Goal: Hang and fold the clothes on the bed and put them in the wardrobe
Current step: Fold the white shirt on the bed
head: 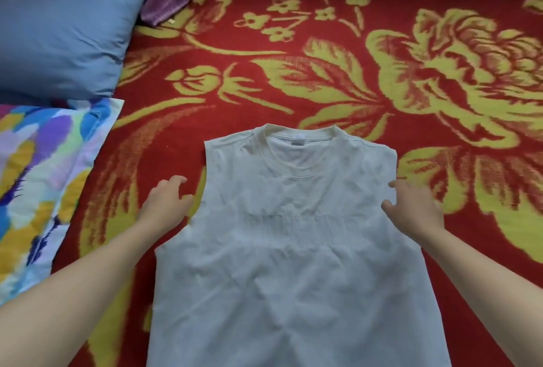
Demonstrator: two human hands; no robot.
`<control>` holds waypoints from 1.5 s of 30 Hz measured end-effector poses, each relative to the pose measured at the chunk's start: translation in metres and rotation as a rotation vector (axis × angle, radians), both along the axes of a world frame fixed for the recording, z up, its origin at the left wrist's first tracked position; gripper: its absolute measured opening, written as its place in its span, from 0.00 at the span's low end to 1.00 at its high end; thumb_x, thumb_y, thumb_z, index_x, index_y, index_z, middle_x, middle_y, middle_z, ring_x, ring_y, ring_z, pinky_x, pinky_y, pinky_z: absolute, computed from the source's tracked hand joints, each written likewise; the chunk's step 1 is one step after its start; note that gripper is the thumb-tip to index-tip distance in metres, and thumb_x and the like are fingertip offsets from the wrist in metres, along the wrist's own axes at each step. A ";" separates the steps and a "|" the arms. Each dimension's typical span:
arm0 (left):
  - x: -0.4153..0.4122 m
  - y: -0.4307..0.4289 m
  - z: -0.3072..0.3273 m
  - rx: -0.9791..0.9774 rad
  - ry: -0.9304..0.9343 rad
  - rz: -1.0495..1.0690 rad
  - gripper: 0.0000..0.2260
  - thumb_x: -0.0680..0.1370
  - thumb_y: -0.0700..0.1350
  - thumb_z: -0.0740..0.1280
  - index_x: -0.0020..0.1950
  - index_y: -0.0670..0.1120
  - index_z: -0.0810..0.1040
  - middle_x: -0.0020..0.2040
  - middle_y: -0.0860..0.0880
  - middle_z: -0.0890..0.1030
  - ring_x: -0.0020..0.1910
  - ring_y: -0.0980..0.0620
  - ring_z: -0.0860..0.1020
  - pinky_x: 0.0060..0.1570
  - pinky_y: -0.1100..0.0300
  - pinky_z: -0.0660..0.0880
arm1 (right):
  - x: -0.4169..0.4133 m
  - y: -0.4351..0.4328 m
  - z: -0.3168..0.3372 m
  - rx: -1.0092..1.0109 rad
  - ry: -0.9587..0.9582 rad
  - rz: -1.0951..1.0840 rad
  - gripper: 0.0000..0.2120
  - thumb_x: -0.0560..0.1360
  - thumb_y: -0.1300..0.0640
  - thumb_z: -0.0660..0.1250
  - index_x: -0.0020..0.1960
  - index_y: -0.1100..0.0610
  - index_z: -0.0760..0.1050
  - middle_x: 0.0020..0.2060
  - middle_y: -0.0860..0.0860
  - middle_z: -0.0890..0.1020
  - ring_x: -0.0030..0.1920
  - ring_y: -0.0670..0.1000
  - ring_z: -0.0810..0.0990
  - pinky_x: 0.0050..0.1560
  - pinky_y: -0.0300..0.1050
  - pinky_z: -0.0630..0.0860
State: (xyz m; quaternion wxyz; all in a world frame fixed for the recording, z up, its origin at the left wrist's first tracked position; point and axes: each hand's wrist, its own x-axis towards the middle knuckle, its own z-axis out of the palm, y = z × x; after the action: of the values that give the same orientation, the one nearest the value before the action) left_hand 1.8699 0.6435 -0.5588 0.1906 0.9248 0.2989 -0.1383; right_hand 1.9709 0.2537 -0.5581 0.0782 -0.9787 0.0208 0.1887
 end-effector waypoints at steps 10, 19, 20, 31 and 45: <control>0.103 -0.012 -0.034 0.101 0.105 -0.258 0.29 0.78 0.48 0.62 0.76 0.50 0.54 0.77 0.46 0.54 0.73 0.43 0.57 0.66 0.45 0.62 | 0.109 0.018 -0.018 0.001 0.114 0.144 0.23 0.77 0.54 0.61 0.70 0.57 0.62 0.64 0.54 0.73 0.64 0.57 0.70 0.56 0.55 0.68; 0.133 0.002 -0.051 0.164 0.039 -0.150 0.26 0.78 0.45 0.61 0.75 0.50 0.59 0.68 0.46 0.71 0.67 0.41 0.65 0.61 0.47 0.62 | 0.127 0.021 -0.045 -0.100 0.022 0.090 0.04 0.73 0.61 0.59 0.47 0.58 0.70 0.41 0.51 0.68 0.56 0.58 0.66 0.51 0.51 0.60; 0.134 0.002 -0.048 0.173 0.014 -0.138 0.24 0.77 0.44 0.61 0.73 0.50 0.64 0.63 0.46 0.75 0.65 0.42 0.66 0.60 0.49 0.61 | 0.127 0.019 -0.044 -0.081 -0.021 0.057 0.06 0.72 0.62 0.59 0.45 0.59 0.74 0.38 0.51 0.69 0.53 0.57 0.66 0.49 0.49 0.58; 0.009 0.031 0.027 -0.173 -0.479 -0.583 0.04 0.70 0.46 0.63 0.38 0.49 0.77 0.40 0.58 0.77 0.43 0.61 0.72 0.42 0.66 0.68 | 0.017 -0.053 0.016 0.486 -0.194 0.527 0.09 0.62 0.65 0.70 0.34 0.54 0.73 0.26 0.49 0.75 0.30 0.46 0.70 0.33 0.39 0.61; -0.071 -0.017 -0.029 0.366 -0.172 -0.809 0.14 0.67 0.47 0.54 0.31 0.43 0.77 0.28 0.44 0.73 0.26 0.43 0.75 0.25 0.54 0.69 | -0.045 -0.029 -0.020 0.015 -0.172 0.792 0.14 0.55 0.61 0.82 0.34 0.61 0.78 0.30 0.56 0.78 0.30 0.58 0.79 0.25 0.45 0.74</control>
State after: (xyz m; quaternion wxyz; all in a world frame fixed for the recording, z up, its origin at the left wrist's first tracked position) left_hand 1.7993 0.6265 -0.5883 -0.0214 0.9938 -0.0840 -0.0693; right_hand 1.9257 0.2251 -0.5785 0.0083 -0.9227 -0.3657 0.1217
